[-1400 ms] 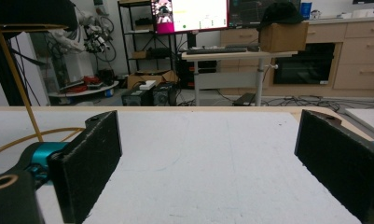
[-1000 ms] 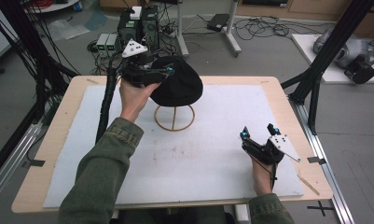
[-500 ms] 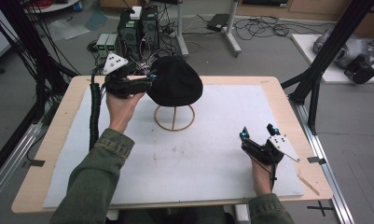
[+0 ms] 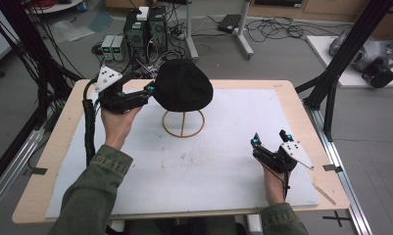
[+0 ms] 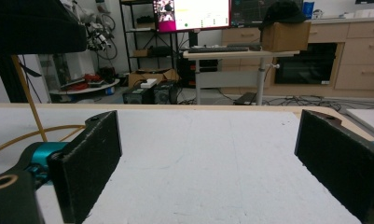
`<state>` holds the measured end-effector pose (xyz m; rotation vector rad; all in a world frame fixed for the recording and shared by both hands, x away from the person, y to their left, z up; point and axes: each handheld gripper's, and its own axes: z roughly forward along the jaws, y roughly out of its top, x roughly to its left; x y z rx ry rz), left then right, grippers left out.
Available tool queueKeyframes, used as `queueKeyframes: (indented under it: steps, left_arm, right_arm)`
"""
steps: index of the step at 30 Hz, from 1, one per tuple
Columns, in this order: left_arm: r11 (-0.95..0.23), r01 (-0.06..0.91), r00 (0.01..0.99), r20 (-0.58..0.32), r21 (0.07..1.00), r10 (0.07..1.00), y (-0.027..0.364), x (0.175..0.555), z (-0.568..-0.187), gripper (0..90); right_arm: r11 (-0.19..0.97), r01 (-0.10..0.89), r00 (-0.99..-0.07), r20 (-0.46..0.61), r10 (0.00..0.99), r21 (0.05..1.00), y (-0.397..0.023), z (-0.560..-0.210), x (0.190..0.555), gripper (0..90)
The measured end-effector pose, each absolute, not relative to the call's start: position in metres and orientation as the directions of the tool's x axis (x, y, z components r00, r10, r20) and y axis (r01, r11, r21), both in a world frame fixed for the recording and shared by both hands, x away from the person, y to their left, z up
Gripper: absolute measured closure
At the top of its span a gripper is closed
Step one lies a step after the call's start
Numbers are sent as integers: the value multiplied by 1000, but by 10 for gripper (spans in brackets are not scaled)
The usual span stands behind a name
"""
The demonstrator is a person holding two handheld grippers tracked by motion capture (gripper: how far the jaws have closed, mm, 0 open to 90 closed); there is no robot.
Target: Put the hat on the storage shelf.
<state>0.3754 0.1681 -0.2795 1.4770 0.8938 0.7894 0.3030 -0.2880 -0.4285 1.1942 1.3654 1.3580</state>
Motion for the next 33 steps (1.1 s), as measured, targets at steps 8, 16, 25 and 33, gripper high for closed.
queueKeyframes:
  steps: [8, 16, 25, 33]
  left_arm:
    - [-28, 63, 463, -4, 998, 887, 178, 357, -289, 184]
    - [-7, 60, 420, -19, 998, 907, 199, 337, -300, 180]
    - [40, 40, 346, -51, 998, 937, 227, 313, -325, 193]
    - [59, 57, 304, -73, 997, 950, 243, 298, -346, 193]
  right_arm:
    - [-39, 62, -186, 50, 981, 997, -289, -429, 304, 64]
    - [-45, 70, -182, 57, 982, 997, -288, -429, 302, 64]
    - [-39, 67, -185, 50, 981, 997, -288, -429, 302, 64]
    - [-42, 67, -189, 54, 981, 997, -288, -429, 303, 64]
